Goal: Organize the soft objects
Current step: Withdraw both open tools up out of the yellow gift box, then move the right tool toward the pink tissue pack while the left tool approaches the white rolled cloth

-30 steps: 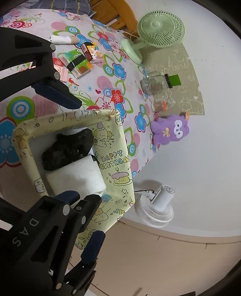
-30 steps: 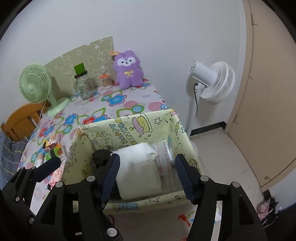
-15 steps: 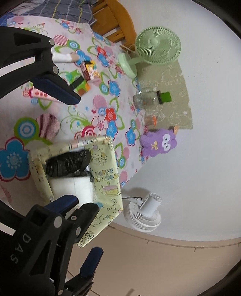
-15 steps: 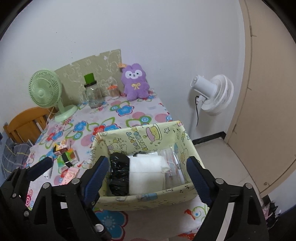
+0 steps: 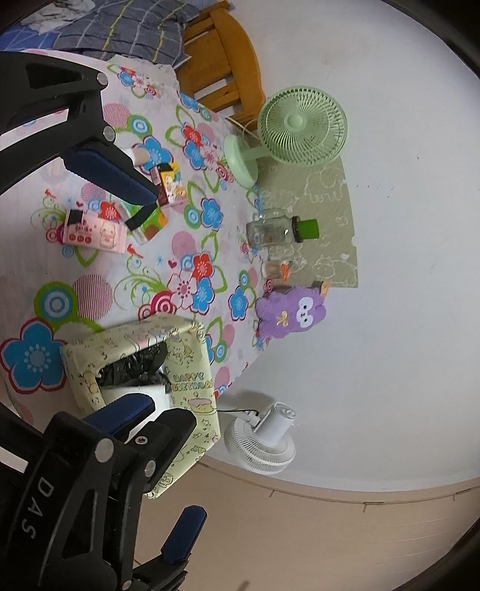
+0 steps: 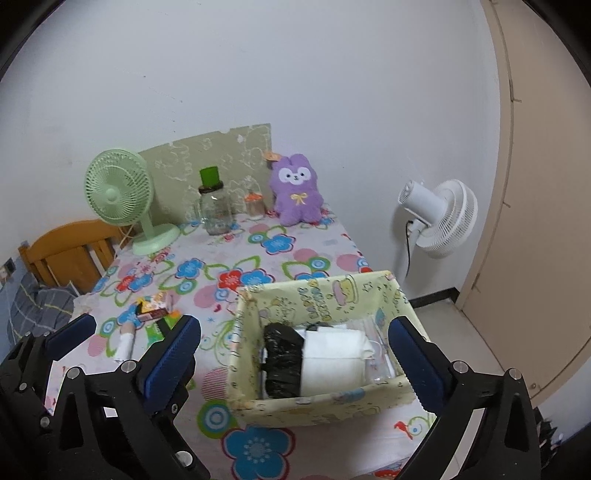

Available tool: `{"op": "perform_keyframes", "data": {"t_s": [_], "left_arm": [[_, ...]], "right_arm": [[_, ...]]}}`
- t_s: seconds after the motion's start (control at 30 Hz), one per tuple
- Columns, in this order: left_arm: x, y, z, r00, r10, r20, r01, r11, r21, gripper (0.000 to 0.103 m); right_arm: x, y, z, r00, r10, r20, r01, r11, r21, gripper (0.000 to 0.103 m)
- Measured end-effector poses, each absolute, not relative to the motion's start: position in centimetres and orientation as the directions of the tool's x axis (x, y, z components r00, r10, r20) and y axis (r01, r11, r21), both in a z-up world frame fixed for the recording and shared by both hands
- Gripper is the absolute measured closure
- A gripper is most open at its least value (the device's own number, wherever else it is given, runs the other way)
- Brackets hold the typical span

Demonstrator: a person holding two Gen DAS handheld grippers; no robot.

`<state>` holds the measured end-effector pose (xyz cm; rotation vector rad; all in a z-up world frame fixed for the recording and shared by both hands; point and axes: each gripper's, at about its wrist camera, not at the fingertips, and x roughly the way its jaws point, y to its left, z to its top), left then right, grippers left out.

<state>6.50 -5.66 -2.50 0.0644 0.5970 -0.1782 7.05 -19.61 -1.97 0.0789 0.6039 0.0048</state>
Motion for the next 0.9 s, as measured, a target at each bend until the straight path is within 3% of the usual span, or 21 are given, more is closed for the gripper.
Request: {"op": "perform_keyframes", "data": {"t_s": [0.5,0.9], "left_arm": [[5.6,-1.4,-1.9,0.837,-0.133,-0.531,0.160,0.987,0.003,0.000],[5.9,1.7,-3.5,0.829,-0.109,-0.549,0.113,0.993,-0.026,0.001]], "right_arm": [[6.1,-14.4,-0.9,0.844,0.097,-0.528,-0.080,0.995,0.055,0.000],[6.6,-10.4,-2.4,0.809,0.166,-0.564,-0.151,0.986,0.074,0.000]]}}
